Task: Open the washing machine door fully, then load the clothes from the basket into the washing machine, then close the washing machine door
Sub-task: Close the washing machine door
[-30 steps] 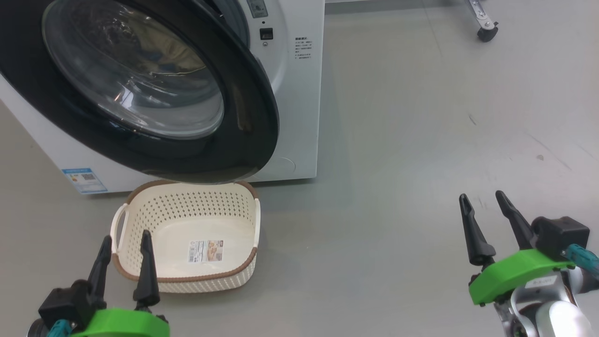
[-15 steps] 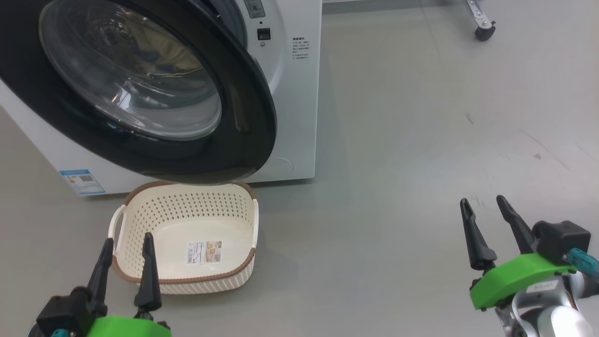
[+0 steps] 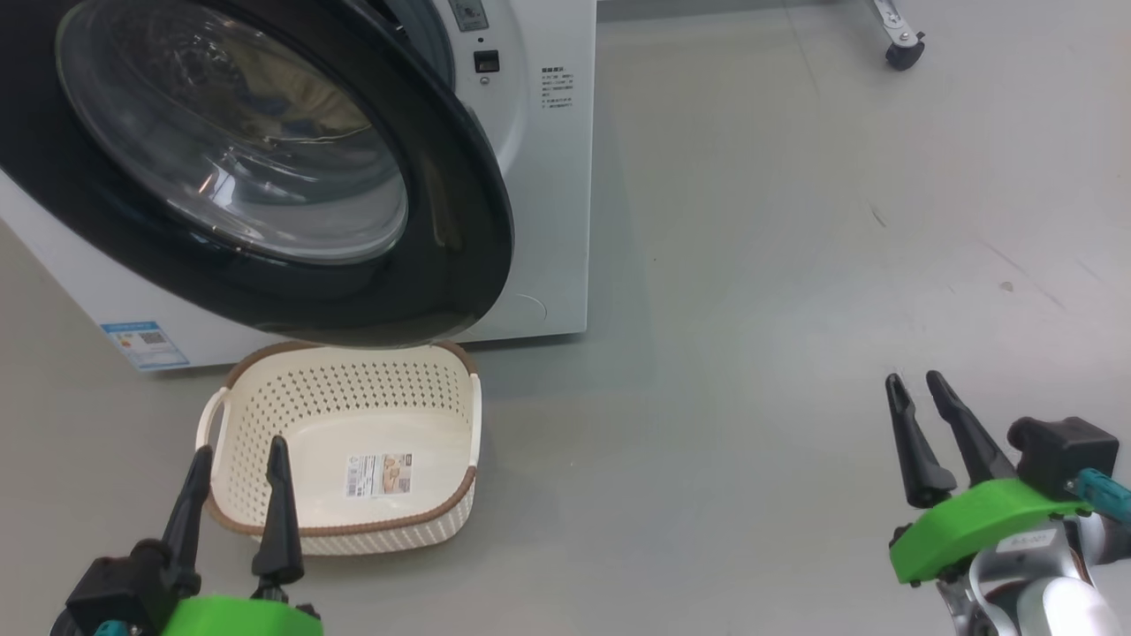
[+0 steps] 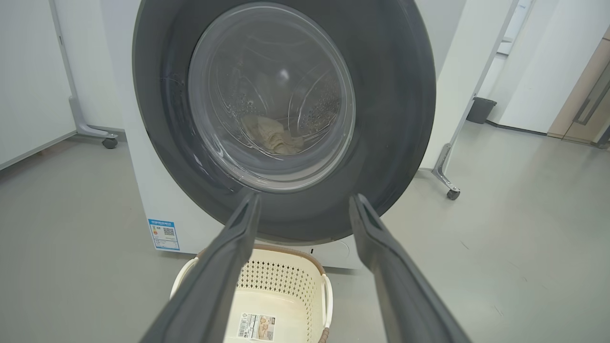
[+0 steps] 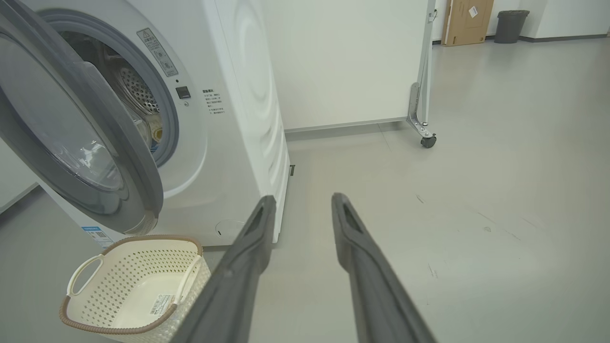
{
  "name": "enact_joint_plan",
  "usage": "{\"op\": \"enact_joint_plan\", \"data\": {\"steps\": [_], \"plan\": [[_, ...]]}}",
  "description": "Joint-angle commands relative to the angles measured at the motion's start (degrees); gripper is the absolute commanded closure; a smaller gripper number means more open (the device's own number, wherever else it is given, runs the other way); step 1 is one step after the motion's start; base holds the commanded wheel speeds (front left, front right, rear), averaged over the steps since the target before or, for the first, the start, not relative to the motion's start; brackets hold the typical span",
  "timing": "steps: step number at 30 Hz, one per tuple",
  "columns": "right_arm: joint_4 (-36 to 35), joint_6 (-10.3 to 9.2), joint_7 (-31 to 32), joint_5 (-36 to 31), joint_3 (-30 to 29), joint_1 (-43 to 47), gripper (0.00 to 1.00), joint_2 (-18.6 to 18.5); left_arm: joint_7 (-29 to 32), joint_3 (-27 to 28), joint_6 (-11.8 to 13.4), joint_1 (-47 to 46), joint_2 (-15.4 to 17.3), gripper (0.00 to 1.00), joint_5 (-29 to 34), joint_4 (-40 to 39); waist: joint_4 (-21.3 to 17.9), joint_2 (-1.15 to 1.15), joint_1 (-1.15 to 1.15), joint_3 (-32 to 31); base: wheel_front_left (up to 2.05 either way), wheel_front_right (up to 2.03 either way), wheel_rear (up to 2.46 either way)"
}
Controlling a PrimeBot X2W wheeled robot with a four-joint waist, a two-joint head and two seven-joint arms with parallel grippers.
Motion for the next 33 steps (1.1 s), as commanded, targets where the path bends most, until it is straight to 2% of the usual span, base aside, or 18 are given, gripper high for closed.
{"op": "enact_joint_plan", "data": {"steps": [1,2,17,25,33], "plan": [[-1.8,0.1,-0.1,0.3,0.8,-1.9,0.82,-0.4,-0.5,2.1,0.5,-2.2,1.5,0.0,0.2,-2.3,0.1,0.0,0.0,0.1,0.0,0.0,0.0],[-1.8,0.1,-0.1,0.4,0.8,-1.9,1.0,-0.4,-0.5,2.1,0.5,-2.2,1.5,0.0,0.2,-2.3,0.1,0.0,0.0,0.1,0.0,0.0,0.0],[-0.3,0.1,-0.4,0.4,1.0,-5.7,1.0,-0.4,-0.5,1.1,0.8,-2.8,1.4,0.0,0.5,-2.9,1.7,0.0,0.0,0.9,0.0,0.0,0.0],[3.5,0.1,-1.3,0.8,2.7,-11.2,1.0,-0.4,-0.4,0.1,0.5,-3.8,1.2,0.0,0.8,-2.7,4.2,0.0,0.0,1.7,0.0,0.0,0.0],[9.0,0.1,-2.9,0.5,4.9,-20.1,1.0,-0.4,-0.4,-1.5,-0.7,-6.0,0.4,0.0,0.6,-1.1,8.5,0.0,0.0,2.6,0.0,0.0,0.0]]}}
